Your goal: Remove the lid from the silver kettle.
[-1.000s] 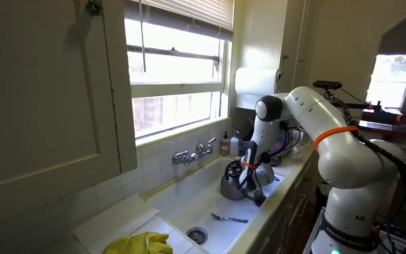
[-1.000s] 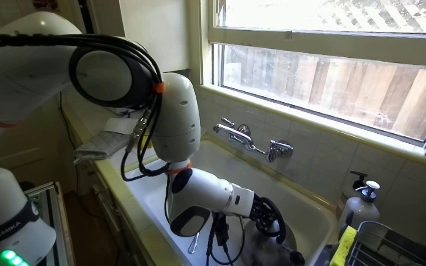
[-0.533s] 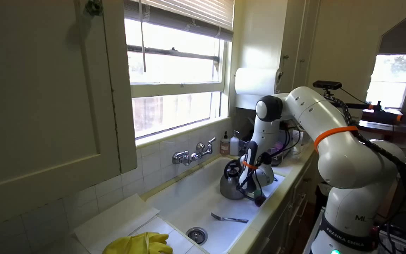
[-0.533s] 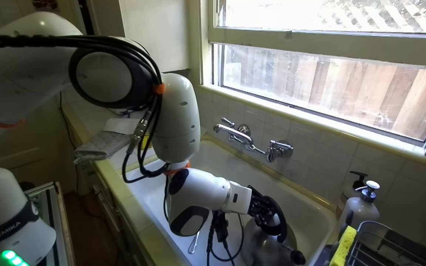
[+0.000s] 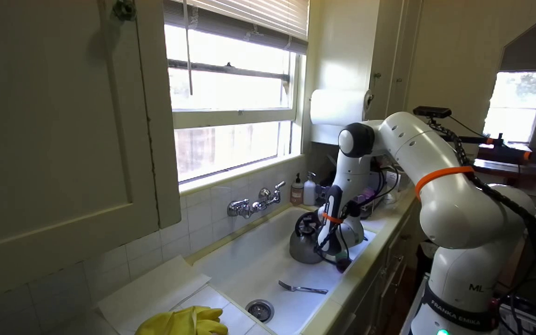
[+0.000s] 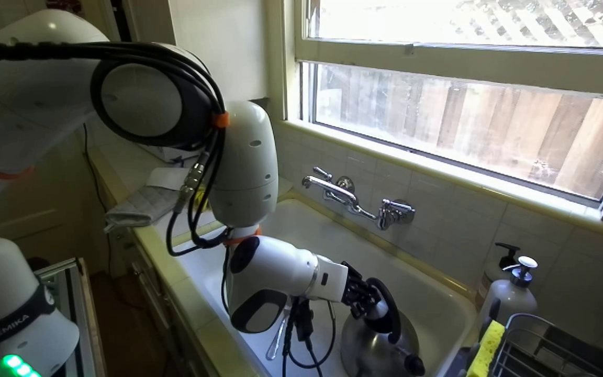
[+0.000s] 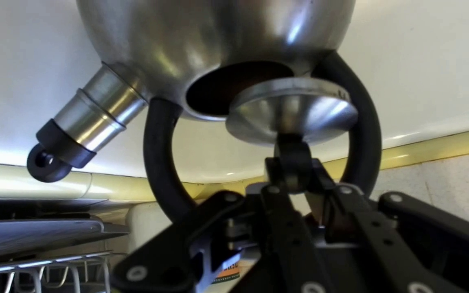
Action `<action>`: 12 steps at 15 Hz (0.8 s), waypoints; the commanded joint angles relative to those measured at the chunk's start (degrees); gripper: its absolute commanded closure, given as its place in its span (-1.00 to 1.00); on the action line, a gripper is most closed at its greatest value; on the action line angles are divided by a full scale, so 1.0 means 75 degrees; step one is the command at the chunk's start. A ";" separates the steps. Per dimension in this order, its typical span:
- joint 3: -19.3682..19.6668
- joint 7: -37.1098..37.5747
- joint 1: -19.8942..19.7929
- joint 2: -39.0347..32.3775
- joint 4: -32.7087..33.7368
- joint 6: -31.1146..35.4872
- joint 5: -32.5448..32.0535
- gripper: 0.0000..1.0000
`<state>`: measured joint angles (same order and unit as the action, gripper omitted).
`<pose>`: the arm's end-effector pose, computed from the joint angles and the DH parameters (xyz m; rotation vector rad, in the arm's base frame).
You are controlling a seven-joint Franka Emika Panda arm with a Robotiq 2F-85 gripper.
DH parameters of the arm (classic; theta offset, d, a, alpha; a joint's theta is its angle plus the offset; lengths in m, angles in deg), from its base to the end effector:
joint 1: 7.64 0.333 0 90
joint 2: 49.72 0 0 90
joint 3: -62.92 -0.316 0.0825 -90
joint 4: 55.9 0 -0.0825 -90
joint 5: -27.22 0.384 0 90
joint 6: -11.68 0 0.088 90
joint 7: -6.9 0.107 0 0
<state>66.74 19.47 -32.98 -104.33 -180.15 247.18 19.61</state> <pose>0.4741 -0.2422 0.0810 2.5803 -0.7100 1.4233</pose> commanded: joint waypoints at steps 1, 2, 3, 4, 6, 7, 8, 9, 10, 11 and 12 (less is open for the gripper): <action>-0.0040 0.0162 -0.0006 0.0450 -0.0690 0.0101 -0.0186 0.90; -0.0079 0.0218 -0.0043 0.0531 -0.0809 0.0010 -0.0322 0.90; -0.0097 0.0215 -0.0045 0.0597 -0.0935 -0.0030 -0.0428 0.90; -0.0113 0.0208 -0.0034 0.0656 -0.1043 -0.0086 -0.0506 0.90; -0.0144 0.0192 -0.0018 0.0766 -0.1245 -0.0193 -0.0709 0.90; -0.0168 0.0191 -0.0013 0.0803 -0.1313 -0.0257 -0.0835 0.90; -0.0182 0.0165 0.0027 0.0830 -0.1359 -0.0313 -0.0851 0.90; -0.0205 0.0155 0.0050 0.0861 -0.1397 -0.0380 -0.0915 0.90; -0.0225 0.0136 0.0092 0.0874 -0.1410 -0.0452 -0.0937 0.90; -0.0232 0.0081 0.0159 0.0884 -0.1410 -0.0510 -0.0898 0.90; -0.0280 0.0070 0.0203 0.0862 -0.1348 -0.0596 -0.0921 0.90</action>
<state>64.92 19.61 -32.20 -99.53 -189.21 245.87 14.26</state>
